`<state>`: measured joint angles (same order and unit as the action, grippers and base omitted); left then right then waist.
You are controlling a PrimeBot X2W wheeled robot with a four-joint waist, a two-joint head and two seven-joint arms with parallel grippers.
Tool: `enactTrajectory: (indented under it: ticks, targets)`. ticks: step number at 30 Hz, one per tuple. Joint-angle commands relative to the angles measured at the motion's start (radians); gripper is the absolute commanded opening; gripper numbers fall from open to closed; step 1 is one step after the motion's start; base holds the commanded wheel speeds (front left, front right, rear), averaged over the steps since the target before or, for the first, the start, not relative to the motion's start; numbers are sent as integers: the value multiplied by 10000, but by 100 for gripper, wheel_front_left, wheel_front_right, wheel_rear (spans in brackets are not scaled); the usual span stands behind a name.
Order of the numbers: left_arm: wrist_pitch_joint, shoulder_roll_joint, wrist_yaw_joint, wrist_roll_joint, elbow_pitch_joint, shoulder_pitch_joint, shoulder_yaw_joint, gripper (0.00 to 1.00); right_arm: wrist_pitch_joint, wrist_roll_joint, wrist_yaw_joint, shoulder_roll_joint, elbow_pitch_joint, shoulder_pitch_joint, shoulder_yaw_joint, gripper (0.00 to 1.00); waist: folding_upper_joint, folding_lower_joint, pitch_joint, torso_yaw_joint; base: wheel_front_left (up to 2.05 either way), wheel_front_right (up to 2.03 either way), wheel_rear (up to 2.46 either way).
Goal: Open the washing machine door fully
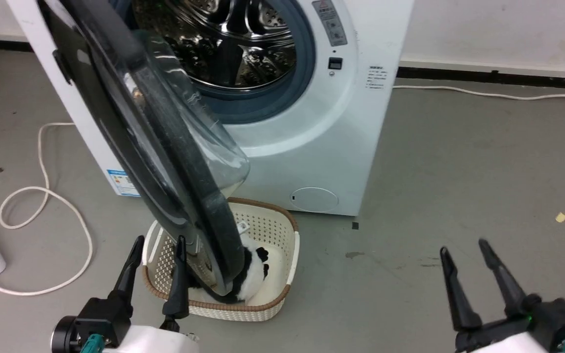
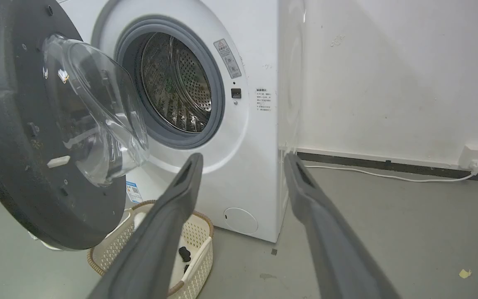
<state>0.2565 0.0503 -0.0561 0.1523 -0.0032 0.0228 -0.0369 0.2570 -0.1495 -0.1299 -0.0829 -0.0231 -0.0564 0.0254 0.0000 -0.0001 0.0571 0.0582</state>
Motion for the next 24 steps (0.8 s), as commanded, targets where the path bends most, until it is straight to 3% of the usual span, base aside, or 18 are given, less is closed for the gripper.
enactTrajectory:
  ticks: [1,14,15,16,18,24]
  targets:
    - [53,30,-59,-32,95,140,96,100,40,101,-8,94,6,-189,82,100,0,1,24,-84,0,0,0]
    - [53,13,49,-205,292,14,252,100,46,-17,-8,303,-20,22,159,100,0,1,139,-314,0,0,0]
    - [53,12,49,-204,278,-5,259,69,46,-18,-8,307,-21,41,158,100,0,1,151,-315,0,0,0]
    - [53,11,46,-188,266,-17,267,3,46,-20,-8,310,-22,58,158,100,0,1,157,-316,0,0,0]
    - [53,7,0,-134,216,-10,270,0,46,-21,-8,319,-64,83,168,100,0,1,154,-332,0,0,0]
    - [53,3,441,89,-452,-263,772,0,47,-29,-8,324,-127,94,107,100,0,1,50,-373,0,0,0]
